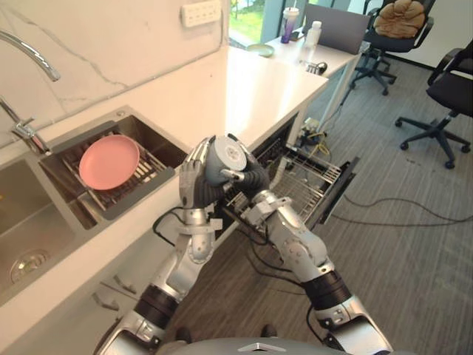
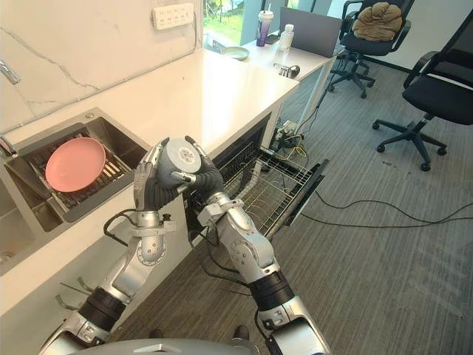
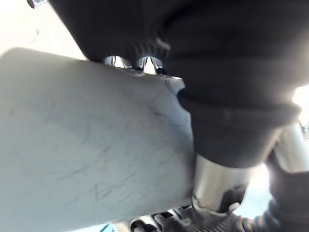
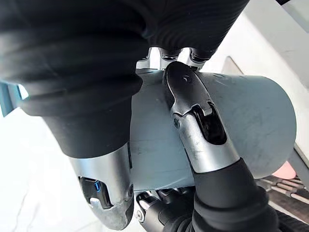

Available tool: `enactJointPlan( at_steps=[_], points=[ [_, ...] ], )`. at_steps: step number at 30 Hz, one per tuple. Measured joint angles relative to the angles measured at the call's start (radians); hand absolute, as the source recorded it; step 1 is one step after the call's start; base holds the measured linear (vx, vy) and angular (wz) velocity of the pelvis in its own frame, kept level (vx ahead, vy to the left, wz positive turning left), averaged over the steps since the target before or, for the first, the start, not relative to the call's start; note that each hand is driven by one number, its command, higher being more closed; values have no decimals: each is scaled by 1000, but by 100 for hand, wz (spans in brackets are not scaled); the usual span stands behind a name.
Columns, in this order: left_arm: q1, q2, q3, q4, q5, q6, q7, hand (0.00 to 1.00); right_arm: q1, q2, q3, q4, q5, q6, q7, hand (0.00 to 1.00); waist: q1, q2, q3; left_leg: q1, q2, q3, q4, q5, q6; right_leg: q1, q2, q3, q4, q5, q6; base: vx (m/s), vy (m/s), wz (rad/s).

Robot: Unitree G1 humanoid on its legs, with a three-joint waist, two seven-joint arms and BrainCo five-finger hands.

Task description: Walk over to the sink, pick up the cup, carry it to the dishwasher, place the cup inside the dishwasher, then close the dishwasher door

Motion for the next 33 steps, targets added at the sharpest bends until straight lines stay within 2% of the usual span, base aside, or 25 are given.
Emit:
enactJointPlan(
  at_steps=[3, 11, 18, 23, 26, 33],
  points=[
    [-1, 0, -6, 0, -12, 16, -3, 100, 0, 0, 0, 1, -21, 5, 2, 0, 2, 0, 0, 0, 0, -9, 0, 2, 0, 5, 0, -9, 0, -1, 0, -13, -1, 9],
    [-1, 3, -7, 3, -30, 17, 0, 100, -23, -11, 14, 41, -24, 37, 36, 0, 3, 0, 0, 0, 0, -12, 0, 5, 0, 6, 0, -10, 0, -2, -2, -10, 0, 0],
    [-1, 15, -4, 3, -48, 14, 6, 100, -32, -27, 32, 41, -27, 36, 34, 0, 8, 0, 0, 0, 0, -12, 0, 6, 0, 6, 0, -10, 0, -2, -2, 0, 0, 0],
    [-1, 15, -5, 3, -50, 6, 2, 100, -33, -26, 37, 41, -29, 33, -3, 0, 10, 0, 0, 0, 0, -12, 0, 6, 0, 6, 0, -10, 0, -2, -2, 0, 0, 0],
    [-2, 14, -6, 2, -52, 4, -6, 100, -33, -25, 40, 41, -36, 14, -23, 0, 13, 0, 0, 0, 0, -13, 0, 6, 0, 6, 0, -11, 0, -2, -2, 0, 0, 0],
    [-18, 14, -13, -3, -91, 5, -23, 100, -40, -5, 40, 41, -45, -3, -42, 0, 14, 0, 0, 0, 0, -15, 0, 6, 0, 7, 0, -12, 0, -2, -2, 0, 0, 0]
  ],
)
